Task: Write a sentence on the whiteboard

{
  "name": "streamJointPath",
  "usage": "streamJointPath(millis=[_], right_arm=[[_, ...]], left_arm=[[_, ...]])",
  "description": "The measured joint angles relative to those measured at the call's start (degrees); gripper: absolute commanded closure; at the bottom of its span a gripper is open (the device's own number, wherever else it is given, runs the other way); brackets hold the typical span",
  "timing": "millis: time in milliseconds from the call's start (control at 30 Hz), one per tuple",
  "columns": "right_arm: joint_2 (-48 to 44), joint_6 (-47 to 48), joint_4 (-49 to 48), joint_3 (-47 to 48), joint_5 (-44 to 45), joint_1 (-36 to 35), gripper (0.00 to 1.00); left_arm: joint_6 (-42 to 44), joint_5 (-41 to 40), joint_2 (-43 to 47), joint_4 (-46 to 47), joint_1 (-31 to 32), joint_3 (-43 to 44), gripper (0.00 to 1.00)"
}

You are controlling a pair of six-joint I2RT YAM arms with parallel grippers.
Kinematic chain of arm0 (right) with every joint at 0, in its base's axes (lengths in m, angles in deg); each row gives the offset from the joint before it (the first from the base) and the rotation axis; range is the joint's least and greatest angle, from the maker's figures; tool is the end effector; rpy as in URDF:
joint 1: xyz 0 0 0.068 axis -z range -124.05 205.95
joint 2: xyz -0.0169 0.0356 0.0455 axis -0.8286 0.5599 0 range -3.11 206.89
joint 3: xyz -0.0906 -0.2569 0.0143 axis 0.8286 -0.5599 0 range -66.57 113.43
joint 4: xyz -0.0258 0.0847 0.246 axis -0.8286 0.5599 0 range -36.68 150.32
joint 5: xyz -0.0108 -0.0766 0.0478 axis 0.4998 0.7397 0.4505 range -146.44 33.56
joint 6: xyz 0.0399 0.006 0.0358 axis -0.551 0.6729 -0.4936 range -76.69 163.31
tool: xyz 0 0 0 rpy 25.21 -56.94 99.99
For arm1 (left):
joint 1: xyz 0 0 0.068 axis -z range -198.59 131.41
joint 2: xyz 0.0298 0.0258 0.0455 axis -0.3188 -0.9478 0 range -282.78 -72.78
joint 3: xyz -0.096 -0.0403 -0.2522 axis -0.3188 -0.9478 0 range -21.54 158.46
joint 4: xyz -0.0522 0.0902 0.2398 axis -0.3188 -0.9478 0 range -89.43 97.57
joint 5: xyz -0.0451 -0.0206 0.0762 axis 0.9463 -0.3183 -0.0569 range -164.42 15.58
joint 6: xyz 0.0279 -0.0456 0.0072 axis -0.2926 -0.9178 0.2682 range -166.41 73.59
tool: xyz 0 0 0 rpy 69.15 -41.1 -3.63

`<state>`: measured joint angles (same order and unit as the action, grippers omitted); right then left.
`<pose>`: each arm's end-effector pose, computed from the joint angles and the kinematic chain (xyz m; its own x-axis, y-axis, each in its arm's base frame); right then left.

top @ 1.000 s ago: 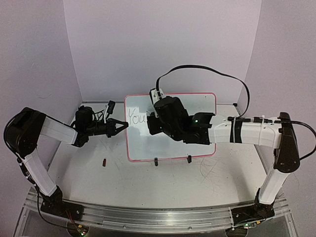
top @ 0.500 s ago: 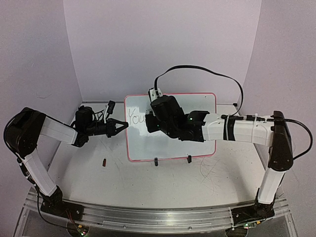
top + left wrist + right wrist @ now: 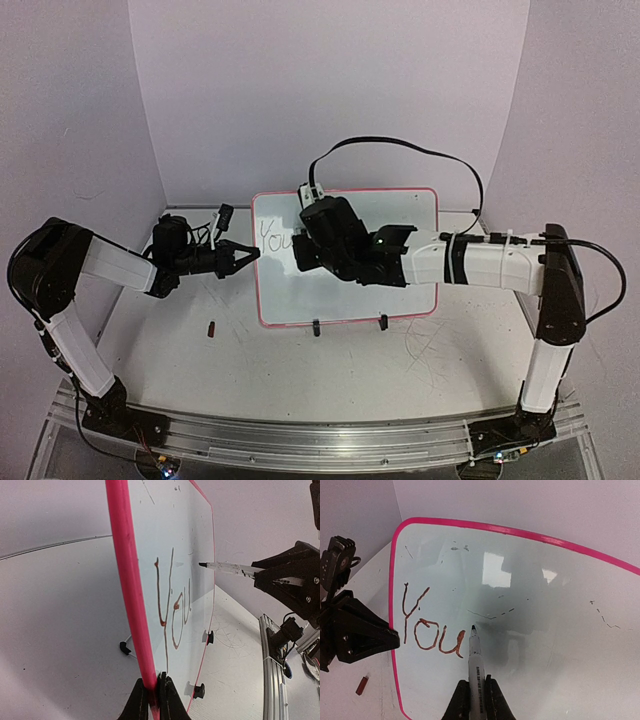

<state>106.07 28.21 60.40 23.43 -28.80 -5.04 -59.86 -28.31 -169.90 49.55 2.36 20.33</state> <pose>0.2339 0.3877 0.2924 -0.3564 -0.1670 -0.9193 -0.4974 0.8668 0.0354 0.3062 -0.1446 0.1856 -0.4186 -0.0124 -0.9081 0.8282 0.4050 -0.3873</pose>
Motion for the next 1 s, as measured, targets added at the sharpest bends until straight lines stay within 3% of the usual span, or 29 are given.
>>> streamJointPath(millis=[1000], right_arm=[[1.51, -1.50, 3.57, 1.66, -1.22, -0.20, 1.00]], left_arm=[[0.02, -0.07, 0.00, -0.05, 0.00, 0.00, 1.00]])
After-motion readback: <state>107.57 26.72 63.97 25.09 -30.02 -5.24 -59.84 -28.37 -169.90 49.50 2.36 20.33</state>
